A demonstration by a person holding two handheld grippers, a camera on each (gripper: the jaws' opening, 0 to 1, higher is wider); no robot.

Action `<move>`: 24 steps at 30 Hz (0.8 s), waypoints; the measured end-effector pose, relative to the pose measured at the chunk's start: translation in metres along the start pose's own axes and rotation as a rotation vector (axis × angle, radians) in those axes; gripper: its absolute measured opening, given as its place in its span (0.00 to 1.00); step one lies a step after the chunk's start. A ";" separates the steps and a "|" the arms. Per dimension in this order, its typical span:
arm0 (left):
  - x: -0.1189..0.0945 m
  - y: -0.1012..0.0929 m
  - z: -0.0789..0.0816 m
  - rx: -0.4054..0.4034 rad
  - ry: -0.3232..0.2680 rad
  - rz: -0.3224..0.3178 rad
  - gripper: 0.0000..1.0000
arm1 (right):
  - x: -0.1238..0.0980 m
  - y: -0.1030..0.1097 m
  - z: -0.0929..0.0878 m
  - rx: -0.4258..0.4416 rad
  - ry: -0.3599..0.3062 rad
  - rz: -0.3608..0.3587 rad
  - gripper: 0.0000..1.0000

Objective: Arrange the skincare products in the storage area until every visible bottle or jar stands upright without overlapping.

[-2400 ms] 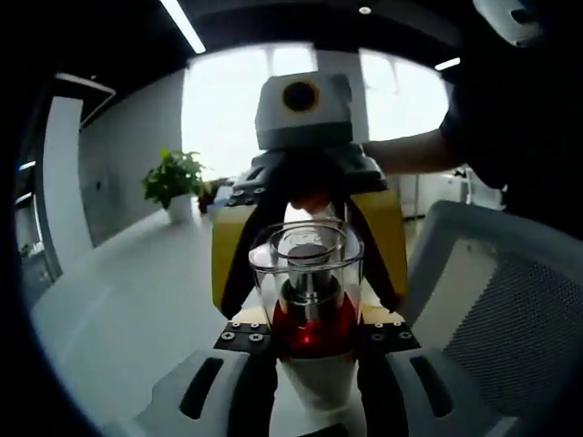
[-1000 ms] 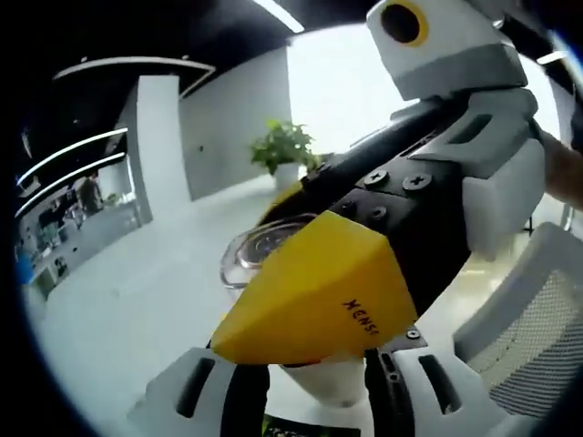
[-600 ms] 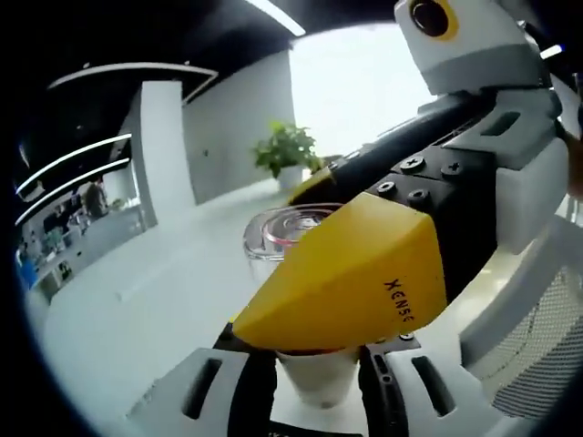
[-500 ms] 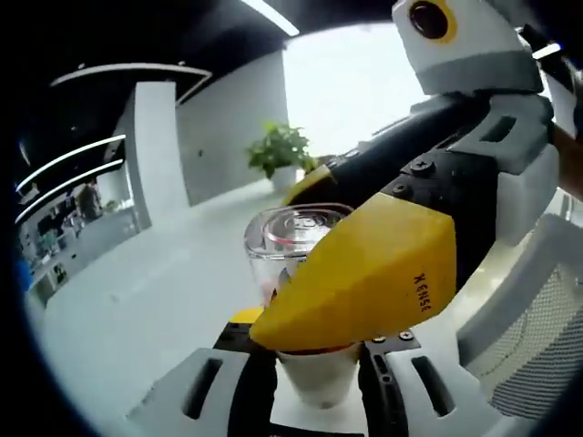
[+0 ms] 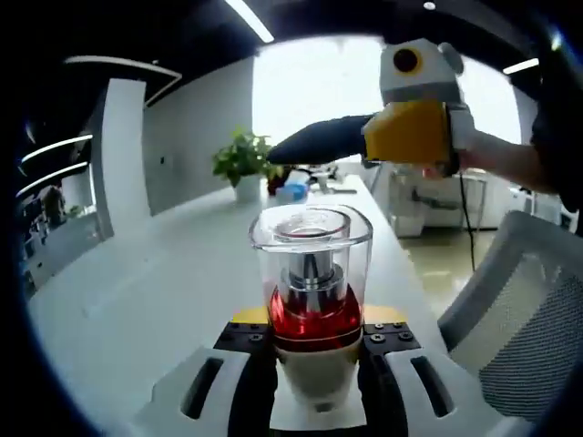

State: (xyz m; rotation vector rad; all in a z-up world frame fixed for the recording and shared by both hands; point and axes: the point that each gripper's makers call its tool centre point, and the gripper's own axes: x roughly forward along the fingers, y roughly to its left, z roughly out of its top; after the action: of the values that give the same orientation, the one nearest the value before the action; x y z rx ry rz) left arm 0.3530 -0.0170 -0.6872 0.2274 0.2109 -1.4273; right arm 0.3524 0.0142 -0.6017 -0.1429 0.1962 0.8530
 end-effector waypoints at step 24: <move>0.003 -0.020 0.002 0.081 0.016 -0.122 0.46 | 0.019 0.011 -0.016 -0.038 0.045 0.064 0.30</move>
State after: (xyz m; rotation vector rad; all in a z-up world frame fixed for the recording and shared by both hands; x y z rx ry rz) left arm 0.3335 -0.0233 -0.6868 0.2967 0.1828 -1.5567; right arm 0.3544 0.0325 -0.6224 -0.1923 0.2277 0.9176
